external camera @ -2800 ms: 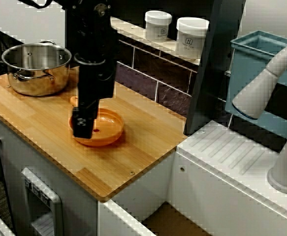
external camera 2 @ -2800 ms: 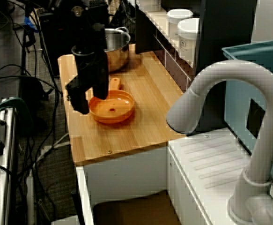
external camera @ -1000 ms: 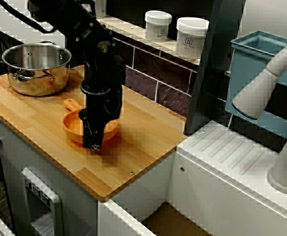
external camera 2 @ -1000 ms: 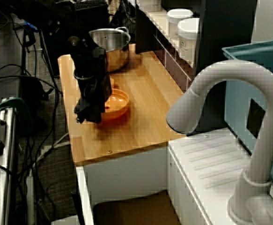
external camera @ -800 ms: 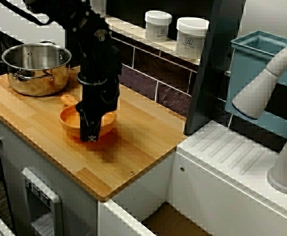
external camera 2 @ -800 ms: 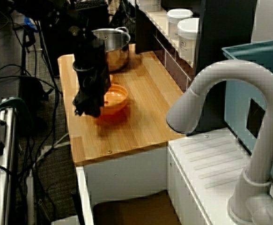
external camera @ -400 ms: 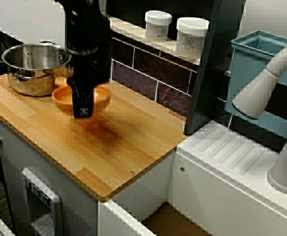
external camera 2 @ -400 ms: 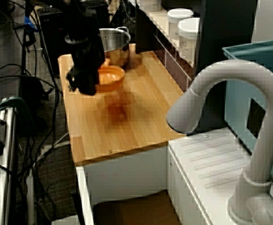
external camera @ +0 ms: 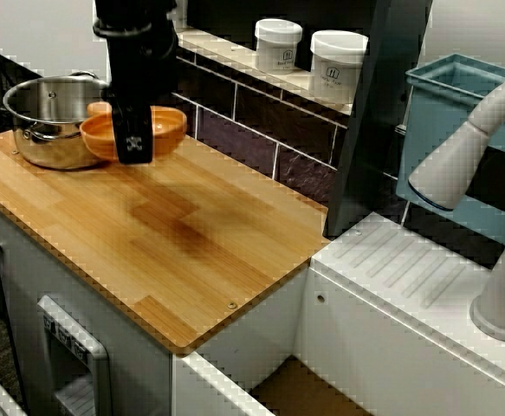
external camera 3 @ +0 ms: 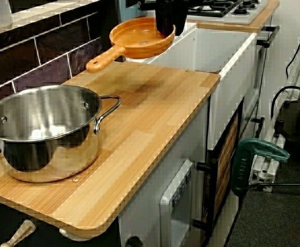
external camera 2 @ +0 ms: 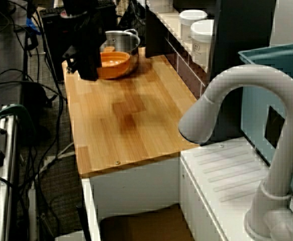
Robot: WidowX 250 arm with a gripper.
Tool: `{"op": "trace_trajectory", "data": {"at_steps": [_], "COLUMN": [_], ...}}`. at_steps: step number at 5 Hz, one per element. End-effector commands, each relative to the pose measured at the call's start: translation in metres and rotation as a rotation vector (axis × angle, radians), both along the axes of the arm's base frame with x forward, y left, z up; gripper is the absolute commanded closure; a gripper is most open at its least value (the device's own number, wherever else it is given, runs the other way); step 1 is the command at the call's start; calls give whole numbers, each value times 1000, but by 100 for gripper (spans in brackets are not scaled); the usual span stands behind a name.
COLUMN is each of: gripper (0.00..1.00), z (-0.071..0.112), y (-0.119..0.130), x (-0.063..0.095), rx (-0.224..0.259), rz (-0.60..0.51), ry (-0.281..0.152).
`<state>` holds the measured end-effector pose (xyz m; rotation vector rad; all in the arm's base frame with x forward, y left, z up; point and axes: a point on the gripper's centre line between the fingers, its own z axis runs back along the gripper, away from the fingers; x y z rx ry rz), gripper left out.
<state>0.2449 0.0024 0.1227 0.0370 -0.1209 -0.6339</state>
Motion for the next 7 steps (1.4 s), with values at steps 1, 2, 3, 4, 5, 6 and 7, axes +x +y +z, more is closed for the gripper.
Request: {"op": "trace_trajectory", "data": {"at_steps": [1,2,3,4,5,6,7], "gripper": [100,100,100,100,100,100,100], "z": [43,55,67,83,95,104,107], "y": [15,19,24,29,34,39,41], "x": [4,2,2,1,-1,-1,-1], "rx": [-31,-38,-55,-67,-86,-99,-103], "rz": [-10,-12,-12,-11,-11,-7,-5], "ry": [-96,-109,-112,-125,-132,-134,-135]}}
